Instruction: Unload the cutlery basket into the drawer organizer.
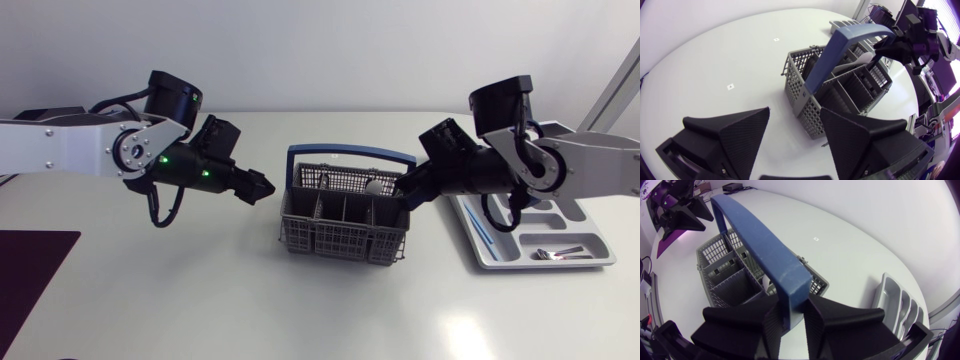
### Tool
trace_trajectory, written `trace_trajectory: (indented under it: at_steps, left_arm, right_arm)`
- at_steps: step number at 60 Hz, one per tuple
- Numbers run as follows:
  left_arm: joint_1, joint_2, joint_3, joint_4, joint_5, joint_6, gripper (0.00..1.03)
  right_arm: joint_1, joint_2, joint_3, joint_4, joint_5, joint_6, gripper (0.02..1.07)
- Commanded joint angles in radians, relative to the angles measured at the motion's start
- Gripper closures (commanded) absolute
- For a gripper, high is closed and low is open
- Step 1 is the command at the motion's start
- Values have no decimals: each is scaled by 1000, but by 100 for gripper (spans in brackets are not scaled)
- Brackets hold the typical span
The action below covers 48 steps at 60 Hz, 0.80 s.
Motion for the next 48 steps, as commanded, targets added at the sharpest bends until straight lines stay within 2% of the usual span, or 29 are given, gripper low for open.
trace_trajectory:
  at_steps: [1,2,5,6,7,8,12,20,27,35,43,46,48]
  left_arm:
    - [-10,-49,-66,-19,-5,31,31]
    - [-10,-54,-69,-19,-6,34,31]
    - [-13,-66,-79,-19,-6,37,31]
    - [-16,-72,-82,-19,-8,38,31]
    - [-16,-77,-86,-21,-8,40,31]
    - [-18,-80,-89,-21,-8,40,31]
    - [-18,-107,-99,-27,-9,45,31]
    - [-18,-175,-124,-62,-11,77,31]
    - [-36,-244,-164,-90,-12,118,31]
    - [-69,-279,-208,-110,-14,172,31]
    - [-112,-294,-236,-123,-14,209,37]
    - [-130,-308,-247,-130,-14,220,45]
    - [-136,-311,-248,-130,-14,221,46]
  right_arm:
    - [18,-42,-71,-37,5,-16,84]
    - [16,-49,-73,-37,5,-14,80]
    - [16,-69,-77,-40,5,-13,57]
    - [16,-84,-82,-45,5,-11,40]
    - [13,-96,-83,-52,5,-6,28]
    - [10,-105,-83,-58,5,-6,21]
    - [-4,-164,-93,-89,-4,-10,12]
    - [-65,-302,-120,-157,-33,-31,13]
    - [-154,-328,-123,-180,-72,-66,15]
    - [-243,-253,-100,-160,-131,-89,31]
    - [-269,-135,-48,-104,-144,-80,60]
    - [-271,-75,-16,-94,-150,-71,68]
    - [-271,-27,13,-89,-158,-63,76]
